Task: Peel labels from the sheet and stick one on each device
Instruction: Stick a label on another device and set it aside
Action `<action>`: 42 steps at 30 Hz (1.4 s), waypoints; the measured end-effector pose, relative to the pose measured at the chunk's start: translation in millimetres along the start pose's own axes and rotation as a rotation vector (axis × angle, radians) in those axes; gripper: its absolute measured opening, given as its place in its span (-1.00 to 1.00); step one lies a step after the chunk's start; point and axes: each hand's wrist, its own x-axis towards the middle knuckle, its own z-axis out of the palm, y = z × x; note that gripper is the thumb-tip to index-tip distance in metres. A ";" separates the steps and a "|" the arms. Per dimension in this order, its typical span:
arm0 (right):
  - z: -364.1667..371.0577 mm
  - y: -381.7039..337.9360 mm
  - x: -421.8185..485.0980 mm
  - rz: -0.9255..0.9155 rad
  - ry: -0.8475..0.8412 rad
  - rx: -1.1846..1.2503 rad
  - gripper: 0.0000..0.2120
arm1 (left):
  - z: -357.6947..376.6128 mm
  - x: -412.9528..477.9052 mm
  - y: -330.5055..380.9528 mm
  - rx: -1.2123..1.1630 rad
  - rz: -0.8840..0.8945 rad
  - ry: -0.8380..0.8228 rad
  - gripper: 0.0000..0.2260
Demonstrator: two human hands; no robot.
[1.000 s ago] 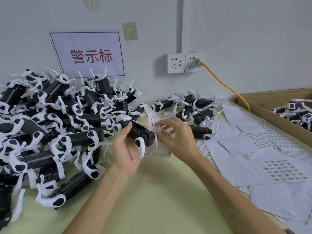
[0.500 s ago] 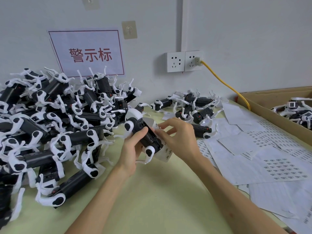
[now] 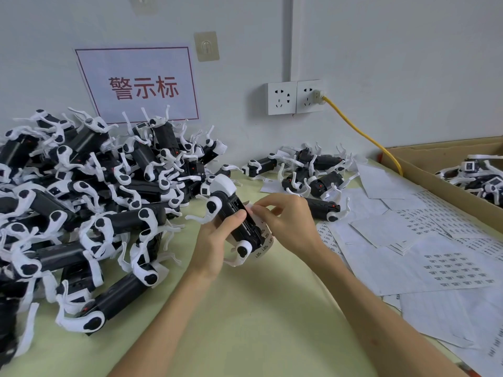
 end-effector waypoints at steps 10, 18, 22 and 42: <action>-6.4 -0.3 3.3 0.115 -0.039 0.057 -0.86 | -0.8 1.1 -1.2 0.006 -0.053 0.007 -0.64; -5.2 -0.4 3.9 0.122 -0.062 0.069 -0.87 | -0.6 1.2 -1.1 -0.035 -0.097 0.047 -0.72; -6.4 -2.9 3.7 0.122 -0.062 0.083 -0.83 | -0.5 1.5 0.4 -0.053 -0.132 0.060 -0.76; -5.6 -5.7 -0.6 0.047 -0.016 -0.006 -0.92 | -4.8 6.1 1.1 -0.188 -0.173 0.086 -0.68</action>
